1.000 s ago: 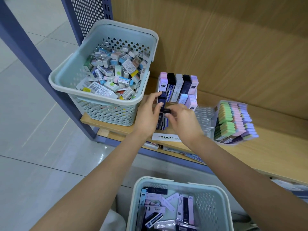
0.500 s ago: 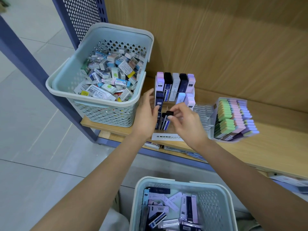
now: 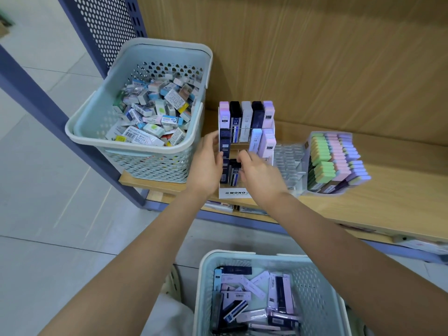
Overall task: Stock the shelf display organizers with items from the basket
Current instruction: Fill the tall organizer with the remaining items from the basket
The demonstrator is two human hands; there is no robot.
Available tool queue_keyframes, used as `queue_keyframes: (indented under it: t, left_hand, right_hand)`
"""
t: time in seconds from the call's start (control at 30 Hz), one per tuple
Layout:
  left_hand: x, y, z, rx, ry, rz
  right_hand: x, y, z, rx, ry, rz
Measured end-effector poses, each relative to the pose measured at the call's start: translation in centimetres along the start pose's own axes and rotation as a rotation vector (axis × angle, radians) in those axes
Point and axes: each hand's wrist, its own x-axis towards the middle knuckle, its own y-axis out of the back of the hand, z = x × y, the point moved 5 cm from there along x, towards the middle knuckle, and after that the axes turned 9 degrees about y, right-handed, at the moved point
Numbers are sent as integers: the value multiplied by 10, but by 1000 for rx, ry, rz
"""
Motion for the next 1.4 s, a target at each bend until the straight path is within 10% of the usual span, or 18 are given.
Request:
queue_keyframes:
  t: [0.27,0.53,0.97,1.4]
  left_hand:
    - [-67,8,-6,754,-210,-15]
    - [-179,-34,-35,797,-511,-219]
    - [-220,-123,-168,478,274,-716]
    - [-208,-157,-215,529,317,-624]
  right_hand:
    - [-79,17,-5,-26,107,52]
    - [-211,-34,15,80,0,154]
    - [-245,-190,9,509,-194,-474]
    - [-220,-251,8,265,-105,-588]
